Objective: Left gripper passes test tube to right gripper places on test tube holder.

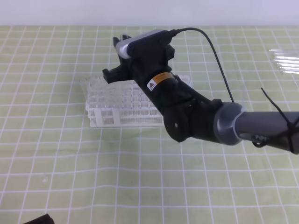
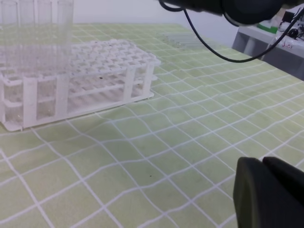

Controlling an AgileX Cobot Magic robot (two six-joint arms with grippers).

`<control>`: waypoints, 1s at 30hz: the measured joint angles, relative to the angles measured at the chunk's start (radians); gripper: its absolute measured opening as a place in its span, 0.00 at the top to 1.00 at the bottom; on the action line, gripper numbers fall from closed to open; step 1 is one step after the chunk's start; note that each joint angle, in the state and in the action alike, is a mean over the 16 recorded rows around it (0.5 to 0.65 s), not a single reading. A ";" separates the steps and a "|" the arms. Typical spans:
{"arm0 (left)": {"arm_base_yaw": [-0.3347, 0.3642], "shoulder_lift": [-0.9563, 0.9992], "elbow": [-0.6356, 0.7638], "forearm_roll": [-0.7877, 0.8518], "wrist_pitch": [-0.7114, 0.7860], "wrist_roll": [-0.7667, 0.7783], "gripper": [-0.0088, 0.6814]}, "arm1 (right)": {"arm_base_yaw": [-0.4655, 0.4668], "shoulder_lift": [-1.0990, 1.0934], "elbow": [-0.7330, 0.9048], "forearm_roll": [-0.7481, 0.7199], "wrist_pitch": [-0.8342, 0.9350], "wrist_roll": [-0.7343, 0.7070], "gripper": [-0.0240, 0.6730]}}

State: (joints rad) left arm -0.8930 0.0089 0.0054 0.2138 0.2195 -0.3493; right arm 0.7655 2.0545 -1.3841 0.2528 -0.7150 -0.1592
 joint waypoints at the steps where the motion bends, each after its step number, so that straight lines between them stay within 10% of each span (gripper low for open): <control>1: 0.000 -0.001 -0.001 0.000 0.001 0.000 0.99 | -0.001 0.002 0.000 -0.001 0.000 0.000 0.95; 30: 0.000 -0.001 0.000 0.000 0.003 0.000 0.99 | -0.010 -0.019 0.023 -0.056 0.021 0.023 0.95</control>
State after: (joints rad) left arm -0.8931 0.0083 0.0054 0.2138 0.2229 -0.3492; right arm 0.7560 2.0350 -1.3615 0.1966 -0.6937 -0.1360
